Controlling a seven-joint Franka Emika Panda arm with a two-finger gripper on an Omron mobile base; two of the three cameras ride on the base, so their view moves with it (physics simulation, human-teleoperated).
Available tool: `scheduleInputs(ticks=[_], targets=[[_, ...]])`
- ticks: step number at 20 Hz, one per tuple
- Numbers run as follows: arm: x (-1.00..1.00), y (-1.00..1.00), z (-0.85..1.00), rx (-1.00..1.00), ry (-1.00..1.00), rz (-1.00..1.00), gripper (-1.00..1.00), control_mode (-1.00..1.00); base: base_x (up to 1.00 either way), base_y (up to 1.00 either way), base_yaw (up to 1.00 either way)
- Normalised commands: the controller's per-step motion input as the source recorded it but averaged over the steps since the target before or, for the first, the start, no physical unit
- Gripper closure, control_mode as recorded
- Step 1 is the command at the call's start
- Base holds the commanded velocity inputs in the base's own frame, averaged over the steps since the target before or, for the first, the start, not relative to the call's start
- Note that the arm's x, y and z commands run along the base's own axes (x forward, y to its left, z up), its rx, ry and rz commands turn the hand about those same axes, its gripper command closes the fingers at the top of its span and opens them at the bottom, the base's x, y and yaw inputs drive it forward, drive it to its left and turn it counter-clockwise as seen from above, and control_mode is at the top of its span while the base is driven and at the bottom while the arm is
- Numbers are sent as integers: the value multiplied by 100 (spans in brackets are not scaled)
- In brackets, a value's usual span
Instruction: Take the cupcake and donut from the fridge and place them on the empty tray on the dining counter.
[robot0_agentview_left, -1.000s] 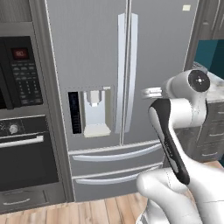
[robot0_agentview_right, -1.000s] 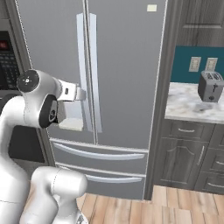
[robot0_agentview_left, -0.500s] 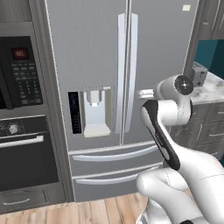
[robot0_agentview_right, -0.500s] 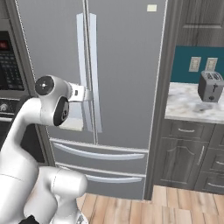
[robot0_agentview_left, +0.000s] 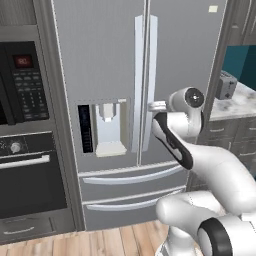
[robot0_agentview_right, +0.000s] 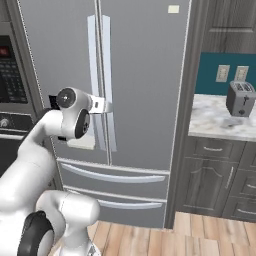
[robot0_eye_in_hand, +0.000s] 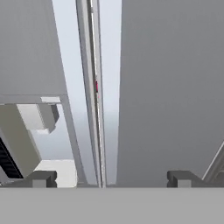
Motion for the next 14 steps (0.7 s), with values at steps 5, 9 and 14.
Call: scheduleInputs(ticks=[5,9,14], targets=[[64,0,-21,0,0,0,-100,-100,0,0,0],[59,-6,-20,0,0,0,-100,-100,0,0,0],[55,-6,-26,0,0,0,-100,-100,0,0,0]])
